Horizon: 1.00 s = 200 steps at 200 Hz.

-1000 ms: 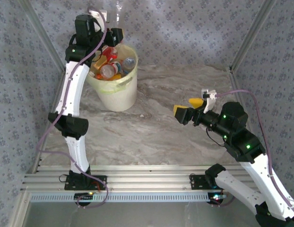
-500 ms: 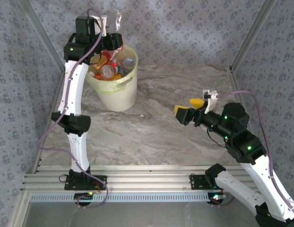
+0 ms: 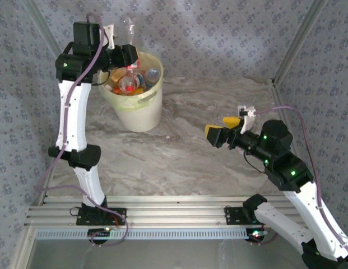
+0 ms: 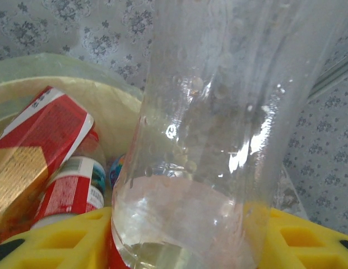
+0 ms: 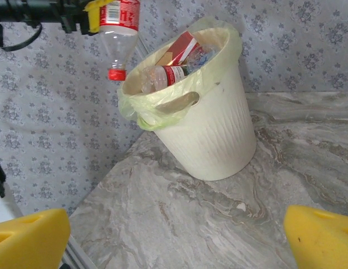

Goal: Put the plastic bottles in the bin

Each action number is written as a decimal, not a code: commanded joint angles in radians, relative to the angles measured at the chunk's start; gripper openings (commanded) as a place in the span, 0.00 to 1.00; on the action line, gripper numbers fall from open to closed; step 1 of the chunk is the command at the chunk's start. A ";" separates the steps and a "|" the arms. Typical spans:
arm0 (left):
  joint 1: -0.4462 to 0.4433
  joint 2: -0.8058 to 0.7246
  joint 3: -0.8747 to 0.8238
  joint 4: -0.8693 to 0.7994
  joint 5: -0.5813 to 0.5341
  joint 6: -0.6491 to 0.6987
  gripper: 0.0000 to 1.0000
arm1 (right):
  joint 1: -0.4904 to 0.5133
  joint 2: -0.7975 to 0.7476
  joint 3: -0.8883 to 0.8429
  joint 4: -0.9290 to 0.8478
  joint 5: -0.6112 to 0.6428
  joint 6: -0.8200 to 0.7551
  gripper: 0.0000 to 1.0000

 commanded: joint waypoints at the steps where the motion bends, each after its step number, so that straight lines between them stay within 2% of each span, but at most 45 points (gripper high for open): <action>1: 0.000 -0.046 -0.072 -0.041 -0.014 -0.026 0.55 | -0.005 -0.001 -0.006 0.019 -0.018 0.018 1.00; 40: -0.007 -0.039 -0.146 -0.013 -0.022 0.011 0.55 | -0.005 -0.001 -0.007 0.020 -0.019 0.020 1.00; 140: -0.009 0.105 -0.080 -0.099 -0.115 0.081 0.62 | -0.010 0.009 -0.001 0.004 -0.020 0.018 1.00; 168: -0.009 0.126 -0.036 -0.113 -0.137 0.081 0.72 | -0.012 0.017 0.000 0.006 -0.024 0.017 1.00; 180: -0.009 0.125 -0.031 -0.112 -0.136 0.079 0.84 | -0.012 0.019 0.001 0.005 -0.023 0.017 1.00; 200: -0.010 0.114 -0.026 -0.113 -0.139 0.078 0.97 | -0.013 0.021 0.001 0.002 -0.024 0.017 1.00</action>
